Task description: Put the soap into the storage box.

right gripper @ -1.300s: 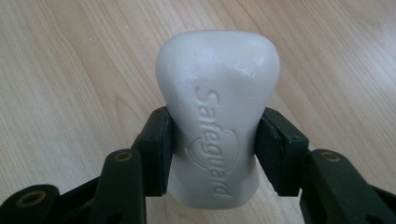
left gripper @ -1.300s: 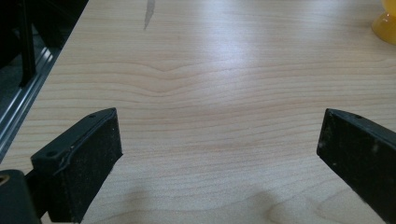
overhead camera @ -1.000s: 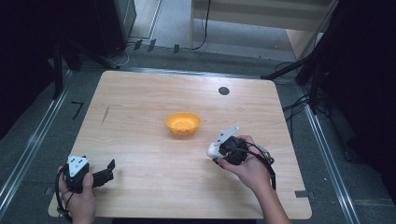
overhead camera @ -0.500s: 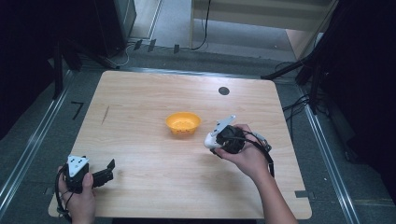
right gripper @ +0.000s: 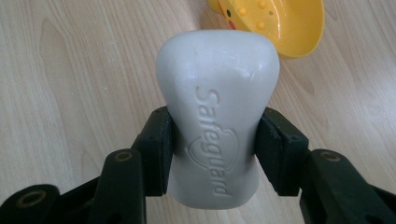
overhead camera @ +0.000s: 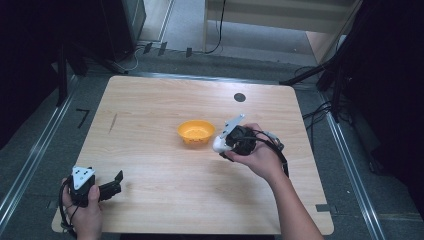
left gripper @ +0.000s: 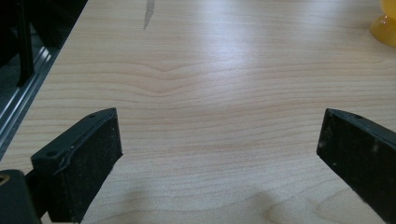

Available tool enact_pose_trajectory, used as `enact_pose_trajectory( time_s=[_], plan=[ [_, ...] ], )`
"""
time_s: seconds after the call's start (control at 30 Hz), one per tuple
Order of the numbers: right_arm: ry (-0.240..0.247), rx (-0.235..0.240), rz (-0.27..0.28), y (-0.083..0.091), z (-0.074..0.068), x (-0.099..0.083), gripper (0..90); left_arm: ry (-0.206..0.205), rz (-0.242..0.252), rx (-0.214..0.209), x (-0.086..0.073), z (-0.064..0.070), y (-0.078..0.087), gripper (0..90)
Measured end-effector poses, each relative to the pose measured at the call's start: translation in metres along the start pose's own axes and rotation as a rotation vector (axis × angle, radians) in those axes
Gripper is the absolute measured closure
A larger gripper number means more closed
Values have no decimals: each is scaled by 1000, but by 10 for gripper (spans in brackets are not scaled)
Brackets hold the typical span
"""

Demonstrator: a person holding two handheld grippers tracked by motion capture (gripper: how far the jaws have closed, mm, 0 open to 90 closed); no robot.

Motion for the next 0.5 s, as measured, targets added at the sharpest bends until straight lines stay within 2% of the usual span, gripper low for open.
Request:
enact_pose_trajectory(
  time_s=[0.1,0.5],
  plan=[
    [20,2,-5,-1,3,5,514,2,1,-2,0,0,0,3],
    [40,20,-4,-3,14,17,514,1,0,-5,0,0,0,3]
  ],
)
Point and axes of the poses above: each handheld gripper's, and its own axes: y roughly backward along the jaws, x roughly out of its top, z roughly to its right, the point moved 4 cm from there along -y, roughly forward along the jaws, and after that the axes turned 1 degree about y, right-handed, at the moved point
